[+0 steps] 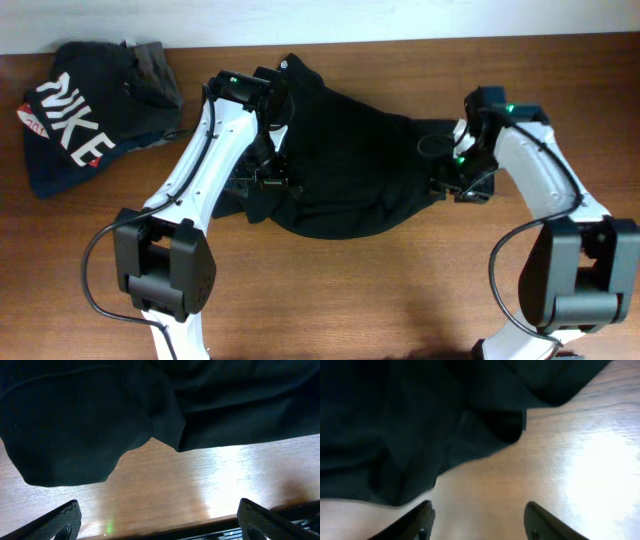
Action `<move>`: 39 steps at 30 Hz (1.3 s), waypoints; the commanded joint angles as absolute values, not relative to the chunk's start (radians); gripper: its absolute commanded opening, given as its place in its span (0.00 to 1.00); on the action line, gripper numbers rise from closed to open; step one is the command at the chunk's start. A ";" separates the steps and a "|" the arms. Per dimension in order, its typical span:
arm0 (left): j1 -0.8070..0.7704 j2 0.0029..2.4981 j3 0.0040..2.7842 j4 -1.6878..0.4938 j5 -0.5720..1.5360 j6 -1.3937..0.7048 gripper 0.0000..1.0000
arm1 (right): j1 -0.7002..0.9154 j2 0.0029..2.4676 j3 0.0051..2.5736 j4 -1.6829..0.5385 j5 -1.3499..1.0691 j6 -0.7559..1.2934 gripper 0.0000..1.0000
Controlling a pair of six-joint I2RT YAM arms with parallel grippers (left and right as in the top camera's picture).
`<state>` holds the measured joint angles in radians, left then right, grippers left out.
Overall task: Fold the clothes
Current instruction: 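Lower the held garment onto the table center with both grippers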
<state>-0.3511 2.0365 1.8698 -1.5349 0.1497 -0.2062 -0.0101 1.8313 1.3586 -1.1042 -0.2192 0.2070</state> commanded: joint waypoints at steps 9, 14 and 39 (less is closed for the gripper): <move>-0.349 2.029 1.865 -1.526 0.150 -0.212 0.99 | 0.000 1.824 1.253 -0.857 -0.246 0.241 0.59; -0.349 2.029 1.865 -1.526 0.149 -0.212 0.99 | 0.000 1.825 1.253 -0.854 -0.183 0.334 0.59; -0.349 2.029 1.865 -1.526 0.149 -0.212 0.99 | -0.001 1.907 1.248 -0.858 -0.162 0.507 0.15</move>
<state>-0.3511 2.0369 1.8698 -1.5249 0.1497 -0.2062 -0.0101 1.8931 1.2579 -0.8589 -0.1822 0.5007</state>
